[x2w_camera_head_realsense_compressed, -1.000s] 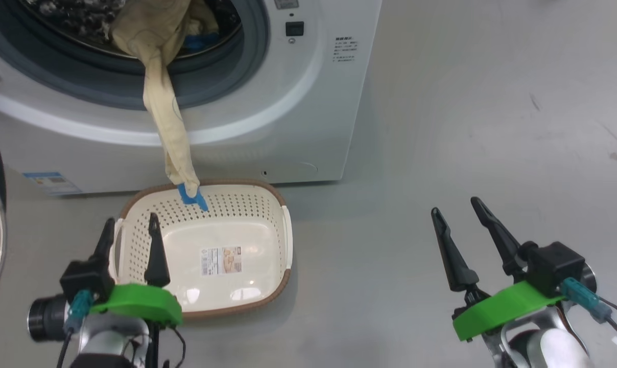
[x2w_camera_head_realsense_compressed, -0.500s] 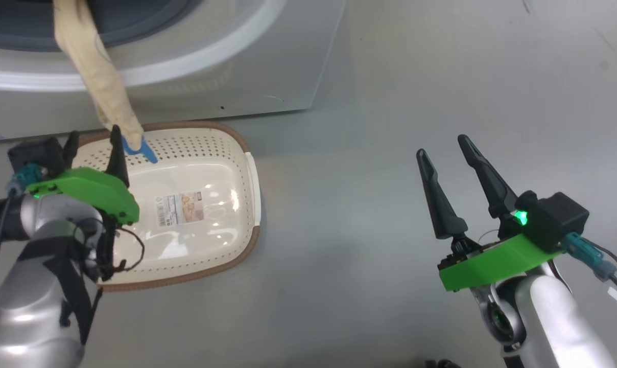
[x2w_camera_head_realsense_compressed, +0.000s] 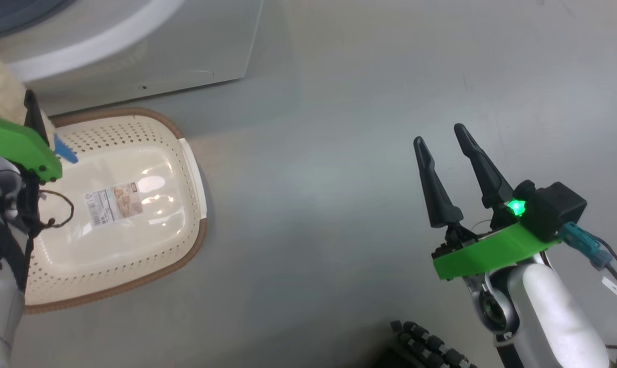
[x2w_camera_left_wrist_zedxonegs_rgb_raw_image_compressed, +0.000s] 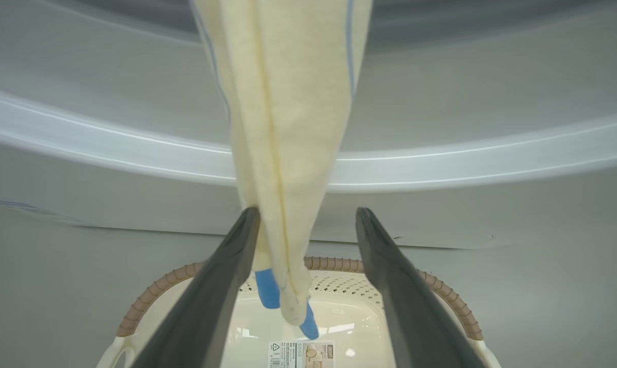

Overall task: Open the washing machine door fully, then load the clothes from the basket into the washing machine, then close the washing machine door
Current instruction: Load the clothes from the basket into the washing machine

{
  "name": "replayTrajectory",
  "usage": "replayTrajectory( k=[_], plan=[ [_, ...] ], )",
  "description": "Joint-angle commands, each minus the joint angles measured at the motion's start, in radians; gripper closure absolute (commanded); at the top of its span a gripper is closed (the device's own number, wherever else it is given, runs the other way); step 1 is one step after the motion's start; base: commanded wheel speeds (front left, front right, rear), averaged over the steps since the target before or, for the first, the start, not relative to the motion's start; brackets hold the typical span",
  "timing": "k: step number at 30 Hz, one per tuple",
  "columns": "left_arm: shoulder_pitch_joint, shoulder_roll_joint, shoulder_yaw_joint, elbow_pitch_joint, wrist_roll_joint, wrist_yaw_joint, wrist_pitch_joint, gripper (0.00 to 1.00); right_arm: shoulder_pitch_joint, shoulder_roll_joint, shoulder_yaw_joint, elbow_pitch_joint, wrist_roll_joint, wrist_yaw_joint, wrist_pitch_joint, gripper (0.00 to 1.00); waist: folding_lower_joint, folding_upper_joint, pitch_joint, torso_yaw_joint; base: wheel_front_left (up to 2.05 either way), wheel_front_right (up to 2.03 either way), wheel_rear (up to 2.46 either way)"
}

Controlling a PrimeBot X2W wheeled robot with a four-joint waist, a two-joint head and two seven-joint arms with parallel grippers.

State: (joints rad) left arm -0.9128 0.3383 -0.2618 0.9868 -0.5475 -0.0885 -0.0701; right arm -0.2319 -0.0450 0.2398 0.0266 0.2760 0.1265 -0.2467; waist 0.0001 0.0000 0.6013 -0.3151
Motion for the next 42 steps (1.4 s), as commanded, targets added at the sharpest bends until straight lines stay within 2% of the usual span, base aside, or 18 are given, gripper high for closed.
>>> replayTrajectory(
  k=[1,2,3,4,5,6,14,19,24,29,33,37,42],
  plan=[
    [-0.033,0.054,0.029,-0.001,-0.005,-0.002,-0.004,0.00,-0.006,-0.005,0.023,-0.021,0.008,0.004,-0.011,0.00,-0.0001,0.0000,0.011,-0.012,0.00,0.00,0.00],
    [-0.044,0.056,0.029,0.013,-0.005,-0.003,-0.006,0.00,-0.008,-0.005,0.026,-0.019,0.010,0.004,-0.012,0.00,-0.0001,0.0000,0.013,-0.015,0.00,0.00,0.00],
    [-0.063,0.058,0.031,0.042,-0.009,-0.003,-0.008,0.13,-0.013,-0.005,0.030,-0.014,0.014,0.004,-0.013,0.00,-0.0001,0.0000,0.013,-0.018,0.00,0.00,0.00],
    [-0.063,0.058,0.031,0.042,-0.009,-0.003,-0.008,0.13,-0.013,-0.005,0.030,-0.014,0.014,0.004,-0.013,0.00,-0.0001,0.0000,0.013,-0.018,0.00,0.00,0.00],
    [-0.079,0.059,0.029,0.066,-0.006,0.002,-0.021,0.73,-0.018,-0.005,0.033,-0.009,0.018,0.004,-0.014,0.00,-0.0001,0.0000,0.011,-0.020,0.00,0.00,0.00],
    [-0.085,0.058,0.029,0.079,-0.008,0.001,-0.021,1.00,-0.021,-0.005,0.034,-0.007,0.018,0.004,-0.014,0.00,-0.0001,0.0000,0.010,-0.020,0.00,0.00,0.00],
    [-0.117,0.043,0.009,0.139,-0.016,-0.017,0.001,1.00,-0.013,-0.005,0.017,-0.008,0.015,0.004,-0.015,0.00,-0.0001,0.0000,-0.026,0.005,0.00,0.00,0.00],
    [-0.160,0.041,-0.006,0.124,-0.051,-0.036,0.114,1.00,-0.001,-0.005,0.005,-0.013,0.008,0.004,-0.015,0.00,-0.0001,0.0000,-0.049,0.036,0.00,0.00,0.00],
    [-0.189,0.071,-0.042,0.024,-0.093,-0.041,0.246,1.00,0.015,-0.005,-0.002,-0.012,0.008,0.004,-0.015,0.00,-0.0001,0.0000,-0.070,0.060,0.00,0.00,0.00],
    [-0.194,0.130,-0.076,-0.133,-0.153,-0.042,0.397,1.00,0.026,-0.005,0.004,-0.016,0.015,0.004,-0.015,0.00,-0.0001,0.0000,-0.079,0.066,0.00,0.00,0.00],
    [-0.209,0.186,-0.068,-0.249,-0.181,-0.040,0.488,1.00,0.027,-0.005,0.014,-0.019,0.025,0.004,-0.015,0.00,-0.0001,0.0000,-0.076,0.053,0.00,0.00,0.00],
    [-0.234,0.245,-0.056,-0.357,-0.166,-0.002,0.524,1.00,0.023,-0.005,0.029,-0.022,0.041,0.004,-0.015,0.00,-0.0001,0.0000,-0.058,0.028,0.00,0.00,0.00],
    [-0.250,0.283,-0.040,-0.419,-0.154,0.039,0.535,1.00,0.015,-0.005,0.039,-0.026,0.061,0.004,-0.015,0.00,-0.0001,0.0000,-0.025,-0.006,0.00,0.00,0.00]
  ],
)
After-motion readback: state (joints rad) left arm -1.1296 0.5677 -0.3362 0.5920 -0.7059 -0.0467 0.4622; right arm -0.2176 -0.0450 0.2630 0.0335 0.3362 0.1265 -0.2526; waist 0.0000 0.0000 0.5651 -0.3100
